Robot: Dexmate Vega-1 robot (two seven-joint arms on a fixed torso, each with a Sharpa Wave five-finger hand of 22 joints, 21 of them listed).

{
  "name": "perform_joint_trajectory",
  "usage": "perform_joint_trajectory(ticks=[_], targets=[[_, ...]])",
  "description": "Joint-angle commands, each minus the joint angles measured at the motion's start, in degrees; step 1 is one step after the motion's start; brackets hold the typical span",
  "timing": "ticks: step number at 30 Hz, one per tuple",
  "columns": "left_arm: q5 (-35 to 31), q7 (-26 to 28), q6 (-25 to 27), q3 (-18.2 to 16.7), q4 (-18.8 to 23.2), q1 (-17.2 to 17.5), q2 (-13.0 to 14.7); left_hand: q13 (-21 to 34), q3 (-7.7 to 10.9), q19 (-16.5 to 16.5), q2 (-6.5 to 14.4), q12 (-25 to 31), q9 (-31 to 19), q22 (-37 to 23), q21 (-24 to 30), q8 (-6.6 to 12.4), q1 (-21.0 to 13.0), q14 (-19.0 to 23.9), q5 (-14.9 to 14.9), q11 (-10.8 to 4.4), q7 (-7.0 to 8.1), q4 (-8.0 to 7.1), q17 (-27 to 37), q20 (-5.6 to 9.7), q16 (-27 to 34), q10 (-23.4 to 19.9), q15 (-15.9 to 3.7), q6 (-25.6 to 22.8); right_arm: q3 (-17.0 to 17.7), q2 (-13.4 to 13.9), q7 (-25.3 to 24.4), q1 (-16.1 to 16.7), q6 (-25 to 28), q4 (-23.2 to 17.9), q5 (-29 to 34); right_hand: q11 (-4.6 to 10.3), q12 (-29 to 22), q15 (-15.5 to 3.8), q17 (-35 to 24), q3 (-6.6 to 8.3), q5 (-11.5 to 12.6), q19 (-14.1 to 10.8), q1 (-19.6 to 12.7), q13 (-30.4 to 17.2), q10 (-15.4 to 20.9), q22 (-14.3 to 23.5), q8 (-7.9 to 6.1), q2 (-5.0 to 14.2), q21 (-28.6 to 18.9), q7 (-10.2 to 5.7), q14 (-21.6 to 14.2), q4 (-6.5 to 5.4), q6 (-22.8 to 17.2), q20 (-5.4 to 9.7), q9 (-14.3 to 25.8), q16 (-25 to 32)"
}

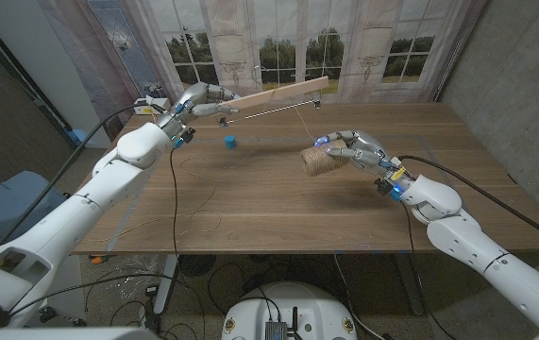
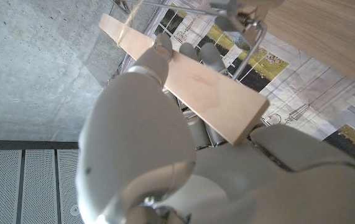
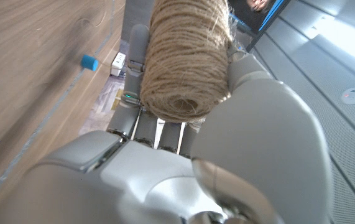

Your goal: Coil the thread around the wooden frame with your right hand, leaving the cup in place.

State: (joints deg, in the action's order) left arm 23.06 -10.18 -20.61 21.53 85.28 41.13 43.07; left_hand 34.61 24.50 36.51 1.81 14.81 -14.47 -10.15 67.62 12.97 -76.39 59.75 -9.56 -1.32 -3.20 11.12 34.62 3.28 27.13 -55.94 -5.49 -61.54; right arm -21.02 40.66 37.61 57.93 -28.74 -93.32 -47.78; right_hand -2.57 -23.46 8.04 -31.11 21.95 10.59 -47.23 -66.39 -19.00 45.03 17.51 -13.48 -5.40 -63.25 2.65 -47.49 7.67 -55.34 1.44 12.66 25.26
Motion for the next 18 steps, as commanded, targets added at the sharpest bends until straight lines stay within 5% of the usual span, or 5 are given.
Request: perform_joint_trajectory(ticks=[1, 18], targets=[[0.54, -1.72, 1.09, 0.72, -0.74, -0.53, 0.25, 0.21, 2.30, -0.20, 4.50, -0.19, -0.37, -0.08, 0.36, 0.11, -4.13, 4.99, -0.39, -0.34, -0.86, -1.81, 0.26, 4.88, 0.21, -0.46, -7.31, -1.08, -0.86, -1.24, 7.65, -5.33, -2.69, -0.43, -0.87, 0.02, 0.32, -21.29, -0.32, 0.31, 0.00, 4.50, -15.36, -0.21, -0.27, -0.09, -0.01, 15.01, -0.44, -0.23, -14.15, 0.00, -0.05, 10.28, 0.31, -0.16], [-0.25, -7.78, 8.92, 3.81, 0.13, -3.85, 3.55, 0.37, 2.46, -0.45, 4.49, -0.47, -0.51, -0.07, 0.64, 0.03, -4.10, 4.99, -0.43, -0.25, -0.78, -1.76, 0.37, 4.92, 0.02, -0.58, -7.34, -1.10, -1.41, -3.55, 5.61, -10.41, -4.21, -0.85, 1.29, 0.31, 0.32, -21.25, -0.58, 0.38, -0.04, 4.96, -15.29, -0.62, -0.17, -0.50, 0.14, 15.04, -1.32, -0.44, -14.16, -0.13, -0.25, 10.28, 0.41, -0.39]])
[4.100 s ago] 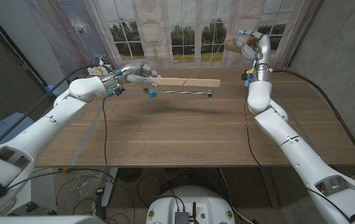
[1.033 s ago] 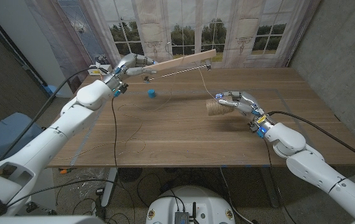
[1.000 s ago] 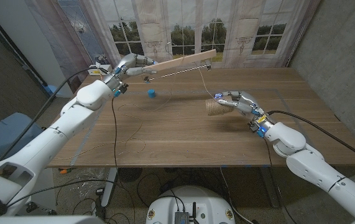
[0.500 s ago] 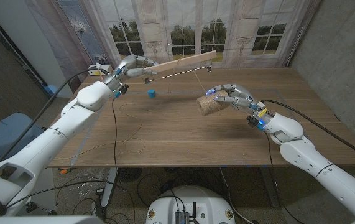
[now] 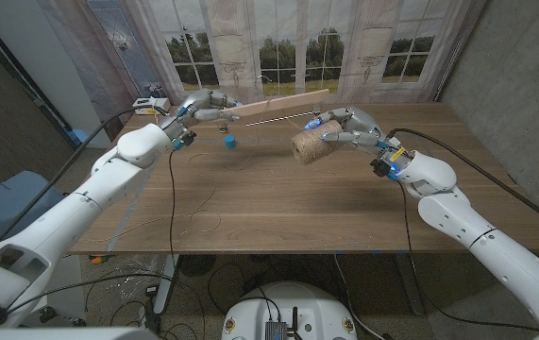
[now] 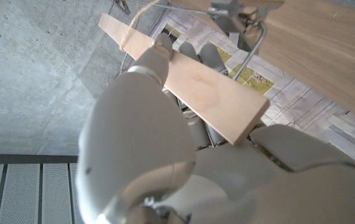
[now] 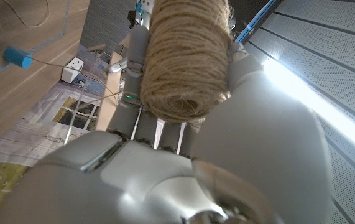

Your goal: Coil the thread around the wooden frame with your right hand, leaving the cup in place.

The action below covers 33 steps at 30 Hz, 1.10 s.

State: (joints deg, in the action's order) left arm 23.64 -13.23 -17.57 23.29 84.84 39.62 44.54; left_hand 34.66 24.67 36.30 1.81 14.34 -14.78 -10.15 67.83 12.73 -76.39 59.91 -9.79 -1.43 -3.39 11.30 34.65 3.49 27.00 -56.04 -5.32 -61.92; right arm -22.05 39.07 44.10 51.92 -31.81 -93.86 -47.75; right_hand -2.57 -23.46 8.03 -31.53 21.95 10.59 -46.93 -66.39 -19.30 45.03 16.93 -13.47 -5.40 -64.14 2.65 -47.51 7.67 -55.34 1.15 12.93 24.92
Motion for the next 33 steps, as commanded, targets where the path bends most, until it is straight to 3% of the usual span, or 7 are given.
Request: perform_joint_trajectory(ticks=[1, 17, 33], targets=[[-1.03, -4.98, 6.22, 2.23, 0.63, -2.58, 2.23, 0.32, 2.30, -0.25, 4.48, -0.01, -0.22, -0.07, 0.44, 0.26, -4.11, 4.83, -0.21, -0.15, -0.61, -1.93, 0.36, 4.71, 0.16, -0.49, -7.50, -0.70, -0.29, -1.93, -1.55, -4.55, -1.07, -0.55, 1.68, 0.32, 0.33, -21.24, -0.18, 0.38, -0.04, 4.69, -15.28, -0.36, -0.17, 0.04, 0.15, 15.03, -0.49, -0.41, -14.15, -0.13, -0.25, 10.56, 0.15, -0.08], [-3.74, -10.79, 9.08, 5.67, -1.17, -7.47, 2.74, 0.47, 2.44, -0.48, 4.49, -0.29, -0.34, -0.06, 0.73, 0.13, -4.01, 4.90, -0.25, -0.12, -0.56, -1.95, 0.47, 4.81, 0.02, -0.54, -7.50, -0.64, 0.31, -2.36, -7.71, -9.78, 1.71, 0.05, 4.33, 0.28, 0.33, -21.23, -0.43, 0.47, -0.05, 5.17, -15.29, -0.77, -0.02, -0.44, 0.27, 14.94, -1.45, -0.41, -14.20, -0.12, -0.53, 10.57, 0.24, -0.35], [-5.02, -16.22, 8.08, 7.88, -4.73, -10.90, 2.30, 0.72, 2.61, -0.78, 4.47, -0.58, -0.40, -0.05, 1.03, -0.03, -3.96, 4.87, -0.26, -0.12, -0.67, -1.92, 0.45, 4.85, -0.25, -0.50, -7.46, -0.56, 0.18, -7.69, -11.19, -17.73, 3.95, 9.42, 3.90, 0.31, 0.39, -21.26, -0.66, 0.50, -0.05, 5.55, -15.31, -0.99, 0.17, -0.87, 0.40, 14.83, -2.25, -0.31, -14.38, -0.08, -0.67, 10.53, 0.31, -0.50]])
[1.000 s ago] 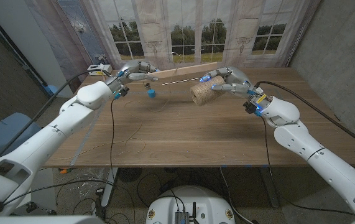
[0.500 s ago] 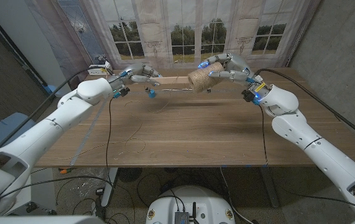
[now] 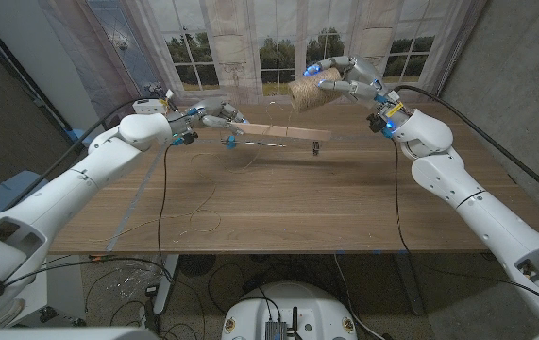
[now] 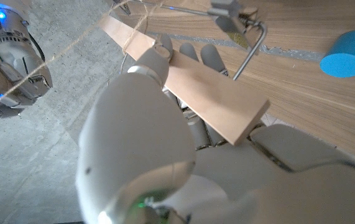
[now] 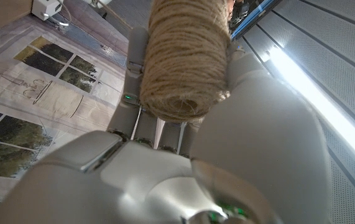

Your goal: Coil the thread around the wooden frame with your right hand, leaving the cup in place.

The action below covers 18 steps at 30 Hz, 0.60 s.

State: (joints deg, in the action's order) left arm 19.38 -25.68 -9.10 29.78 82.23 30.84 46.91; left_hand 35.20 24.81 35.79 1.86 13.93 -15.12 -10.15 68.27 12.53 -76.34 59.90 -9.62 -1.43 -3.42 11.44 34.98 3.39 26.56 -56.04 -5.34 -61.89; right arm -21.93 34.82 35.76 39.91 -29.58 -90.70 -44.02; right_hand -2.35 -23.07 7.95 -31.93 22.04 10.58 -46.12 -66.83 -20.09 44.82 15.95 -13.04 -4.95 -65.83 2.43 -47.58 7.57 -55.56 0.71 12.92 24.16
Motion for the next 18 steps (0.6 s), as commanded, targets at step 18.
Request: perform_joint_trajectory(ticks=[18], targets=[[1.96, -8.34, -4.17, 0.60, -4.51, -1.92, 0.43, 0.39, 2.62, -0.57, 4.44, -0.42, -0.19, -0.04, 0.80, 0.12, -4.01, 4.71, -0.42, -0.09, -0.59, -2.04, 0.41, 4.88, 0.10, -0.35, -7.45, -0.59, 1.62, -9.12, -11.89, -8.56, 2.11, 16.40, 0.98, 0.02, 0.14, -21.18, -0.46, 0.46, -0.04, 5.11, -14.88, -0.28, 0.52, -0.33, 0.05, 14.30, -1.31, -0.05, -14.44, 0.07, -0.68, 10.92, 0.38, 0.10]])
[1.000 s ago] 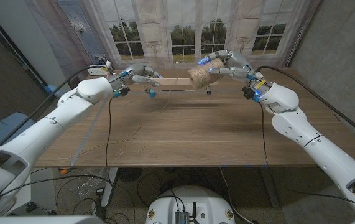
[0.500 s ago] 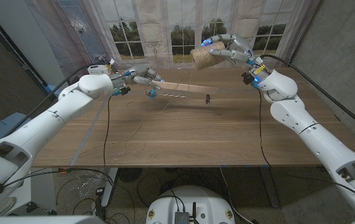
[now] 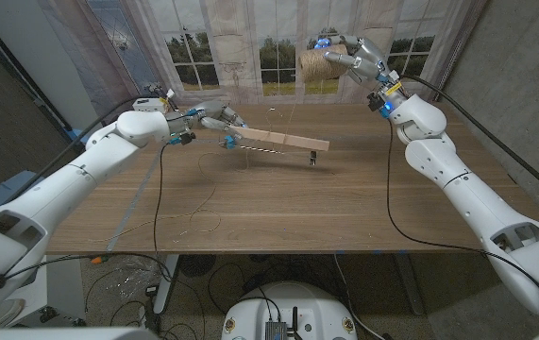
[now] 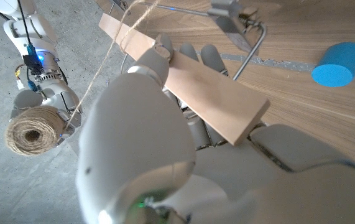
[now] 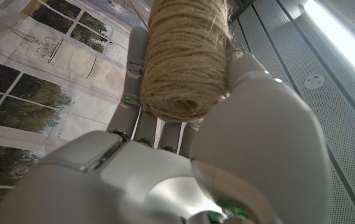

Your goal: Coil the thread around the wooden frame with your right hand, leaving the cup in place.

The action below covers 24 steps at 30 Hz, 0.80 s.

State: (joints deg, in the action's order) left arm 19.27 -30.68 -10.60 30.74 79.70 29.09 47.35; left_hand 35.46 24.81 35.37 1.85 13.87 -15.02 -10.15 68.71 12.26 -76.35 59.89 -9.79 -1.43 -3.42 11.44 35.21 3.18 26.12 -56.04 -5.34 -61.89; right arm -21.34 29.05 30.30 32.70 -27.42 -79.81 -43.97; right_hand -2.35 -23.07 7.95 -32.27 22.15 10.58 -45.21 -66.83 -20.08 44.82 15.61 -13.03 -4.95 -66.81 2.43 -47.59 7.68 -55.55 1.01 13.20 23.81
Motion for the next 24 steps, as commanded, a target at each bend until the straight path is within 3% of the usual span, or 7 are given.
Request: perform_joint_trajectory(ticks=[1, 14, 24], targets=[[2.27, -3.52, -2.86, -0.41, -2.10, -0.12, -0.04, 0.15, 2.64, -0.17, 4.45, -0.35, -0.28, -0.04, 0.38, 0.36, -3.99, 4.81, -0.25, -0.07, -0.57, -2.04, 0.03, 5.08, 0.49, -0.41, -7.44, -0.57, 1.12, -3.52, -7.25, -1.19, -0.15, 5.72, 1.22, -0.01, 0.16, -21.17, -0.13, 0.35, -0.04, 4.23, -14.89, -0.29, 0.52, -0.02, 0.05, 14.29, -0.38, -0.06, -14.45, -0.04, -0.68, 10.62, 0.10, 0.44], [4.62, -4.83, -4.61, -1.67, -1.26, 1.34, 0.60, 0.16, 2.72, -0.35, 4.44, -0.56, -0.23, -0.05, 0.60, 0.29, -3.98, 4.66, -0.25, 0.02, -0.66, -2.03, 0.29, 5.03, 0.44, -0.45, -7.41, -0.69, 2.54, -3.69, -18.72, 3.17, 0.72, 4.29, 4.27, -0.15, 0.29, -21.15, -0.26, 0.40, -0.04, 4.42, -14.92, -0.24, 0.69, -0.33, 0.12, 14.27, -0.90, 0.07, -14.61, -0.01, -0.79, 10.60, 0.13, 0.34], [7.65, -5.32, -6.59, -3.26, -1.37, 3.00, 0.35, 0.27, 2.80, -0.53, 4.42, -0.67, -0.23, -0.06, 0.80, 0.24, -3.96, 4.72, -0.25, -0.03, -0.84, -2.02, 0.31, 5.03, 0.35, -0.54, -7.36, -0.74, 3.13, -1.81, -26.86, 7.75, 3.23, 1.15, 7.38, -0.20, 0.36, -21.14, -0.30, 0.44, -0.05, 4.57, -14.95, -0.26, 0.83, -0.62, 0.17, 14.23, -1.38, 0.13, -14.61, 0.03, -0.92, 10.58, 0.16, 0.15]])
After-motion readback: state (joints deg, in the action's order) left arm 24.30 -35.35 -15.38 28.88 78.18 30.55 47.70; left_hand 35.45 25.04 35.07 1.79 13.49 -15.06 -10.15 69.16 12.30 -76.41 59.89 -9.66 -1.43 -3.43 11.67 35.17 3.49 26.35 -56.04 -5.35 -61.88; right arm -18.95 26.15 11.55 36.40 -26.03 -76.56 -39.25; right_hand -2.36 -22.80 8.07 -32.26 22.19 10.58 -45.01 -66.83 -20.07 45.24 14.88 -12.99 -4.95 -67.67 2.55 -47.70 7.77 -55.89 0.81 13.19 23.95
